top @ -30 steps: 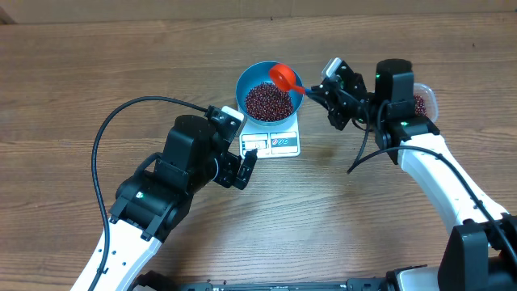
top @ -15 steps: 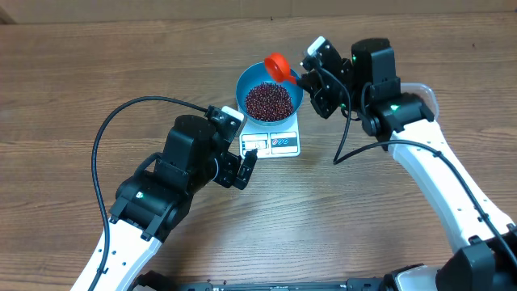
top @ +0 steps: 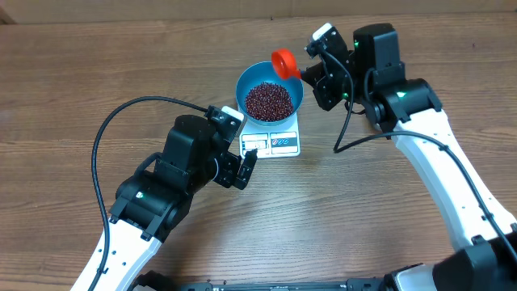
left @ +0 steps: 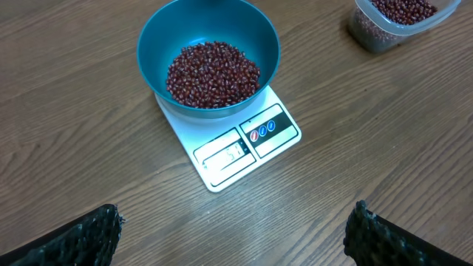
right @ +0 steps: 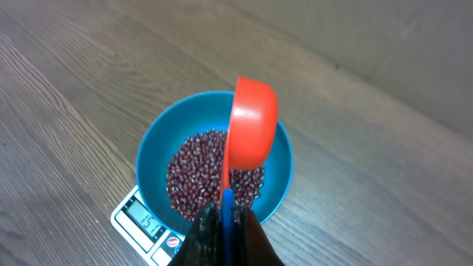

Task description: Scoop item into bowl and weigh 150g on scale

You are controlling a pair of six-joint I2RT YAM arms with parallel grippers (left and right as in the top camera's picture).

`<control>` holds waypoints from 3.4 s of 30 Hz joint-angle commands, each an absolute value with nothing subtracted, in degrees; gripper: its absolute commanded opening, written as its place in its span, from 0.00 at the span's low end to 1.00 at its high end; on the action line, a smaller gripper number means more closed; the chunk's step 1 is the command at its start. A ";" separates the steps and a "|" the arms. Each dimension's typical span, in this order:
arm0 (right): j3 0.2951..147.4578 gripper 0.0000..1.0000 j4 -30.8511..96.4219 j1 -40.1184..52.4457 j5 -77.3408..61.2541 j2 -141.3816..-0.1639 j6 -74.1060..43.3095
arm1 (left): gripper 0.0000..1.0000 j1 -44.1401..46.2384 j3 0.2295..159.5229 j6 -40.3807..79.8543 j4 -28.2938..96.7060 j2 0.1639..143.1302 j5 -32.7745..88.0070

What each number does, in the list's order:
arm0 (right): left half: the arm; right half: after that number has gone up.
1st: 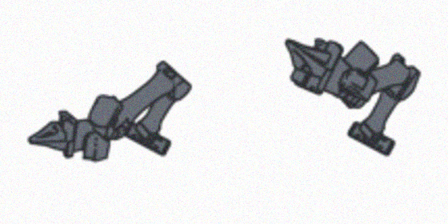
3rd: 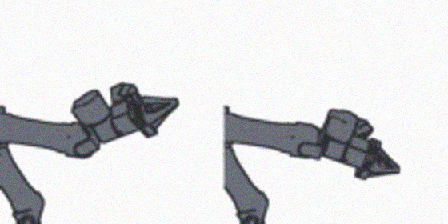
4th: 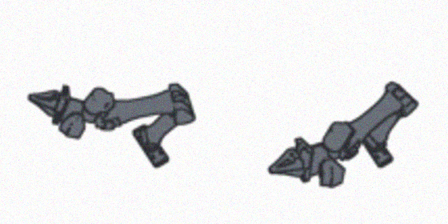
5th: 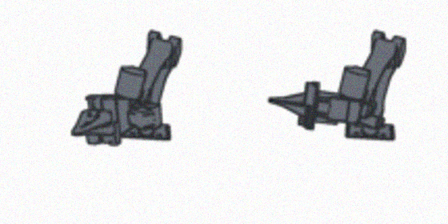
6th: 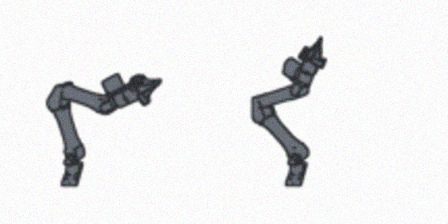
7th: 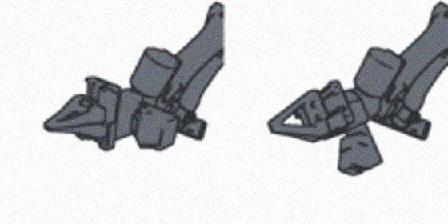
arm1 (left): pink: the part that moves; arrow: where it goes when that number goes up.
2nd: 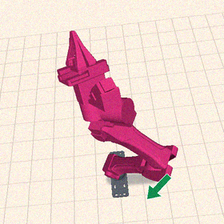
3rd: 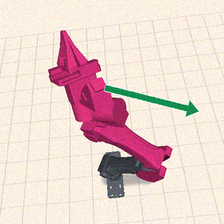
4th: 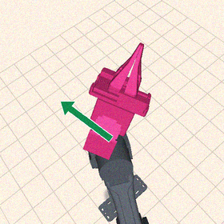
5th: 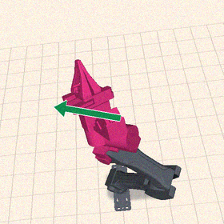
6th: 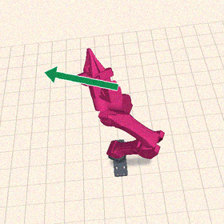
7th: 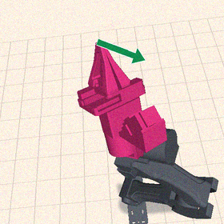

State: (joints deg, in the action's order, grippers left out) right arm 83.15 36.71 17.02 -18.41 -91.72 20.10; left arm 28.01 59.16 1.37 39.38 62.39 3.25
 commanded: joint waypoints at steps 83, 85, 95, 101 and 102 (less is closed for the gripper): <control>84.51 0.03 41.50 15.70 -22.98 -95.35 31.38 | 0.99 27.73 59.07 1.91 39.22 62.63 3.90; 84.51 0.04 42.61 15.68 -22.96 -95.35 34.33 | 0.99 27.73 59.07 1.91 39.22 62.63 3.90; 84.51 0.03 41.32 15.97 -23.07 -95.35 37.67 | 0.99 27.73 59.07 1.91 39.22 62.63 3.90; 84.51 0.04 37.71 16.10 -23.53 -95.35 40.38 | 0.99 27.73 59.07 1.91 39.22 62.63 3.90; 84.51 0.04 37.74 16.21 -24.05 -95.35 40.36 | 1.00 27.73 59.07 1.91 39.20 62.63 3.90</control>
